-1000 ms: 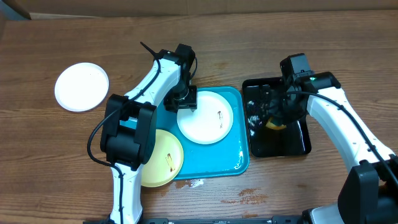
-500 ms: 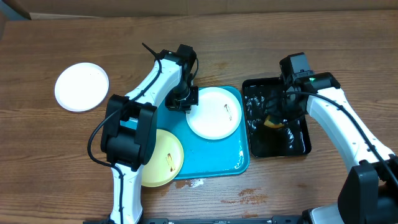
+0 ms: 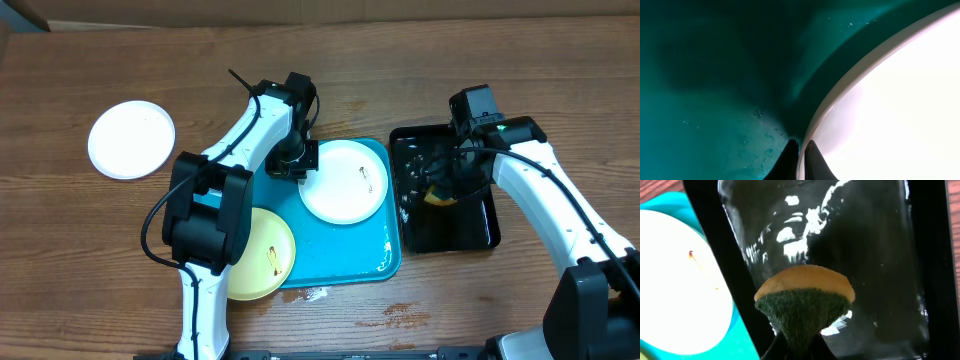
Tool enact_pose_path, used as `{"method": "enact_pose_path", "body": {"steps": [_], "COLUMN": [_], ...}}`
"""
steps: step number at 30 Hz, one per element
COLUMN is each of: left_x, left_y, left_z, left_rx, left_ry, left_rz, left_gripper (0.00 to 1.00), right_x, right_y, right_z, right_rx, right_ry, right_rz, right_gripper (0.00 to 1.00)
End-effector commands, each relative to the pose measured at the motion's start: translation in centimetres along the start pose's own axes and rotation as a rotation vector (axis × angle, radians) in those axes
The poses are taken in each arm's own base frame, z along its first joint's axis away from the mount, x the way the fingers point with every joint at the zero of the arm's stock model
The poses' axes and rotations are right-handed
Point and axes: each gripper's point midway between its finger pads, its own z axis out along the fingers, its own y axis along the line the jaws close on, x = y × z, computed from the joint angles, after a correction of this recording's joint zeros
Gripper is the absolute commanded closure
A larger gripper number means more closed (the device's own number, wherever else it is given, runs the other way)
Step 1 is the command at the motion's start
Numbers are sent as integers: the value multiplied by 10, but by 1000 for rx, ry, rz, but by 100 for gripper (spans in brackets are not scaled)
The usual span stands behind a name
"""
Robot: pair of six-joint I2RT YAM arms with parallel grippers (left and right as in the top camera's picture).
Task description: Clean dirty plates on tray and stack at the side
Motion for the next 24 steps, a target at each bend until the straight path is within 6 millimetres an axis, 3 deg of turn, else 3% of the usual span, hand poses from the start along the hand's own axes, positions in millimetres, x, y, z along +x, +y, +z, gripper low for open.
{"method": "enact_pose_path", "body": {"steps": [1,5,8,13,19,24], "left_x": [-1,-2,-2,-2,-2,-1], "left_y": [14,14,14,14,14,14], "left_z": [10,10,10,10,10,10], "left_rx": [-77,-76,-75,-75,-75,-75], "left_ry": [1,-1,-1,-1,-1,0], "left_rz": [-35,-34,-34,-34,-34,-34], "left_gripper": [95,94,95,94,94,94], "right_x": [-1,0,1,3,19,26], "right_y": [25,78,98,114,130,127], "right_z": [1,-13,-15,2,43,68], "right_rx": [-128,-414,-454,-310,-100,47], "right_ry": [9,29,0,-97,-159,-181], "right_rz": [-20,-112,-168,-274,-509,-592], "right_gripper": [96,96,96,96,96,96]}}
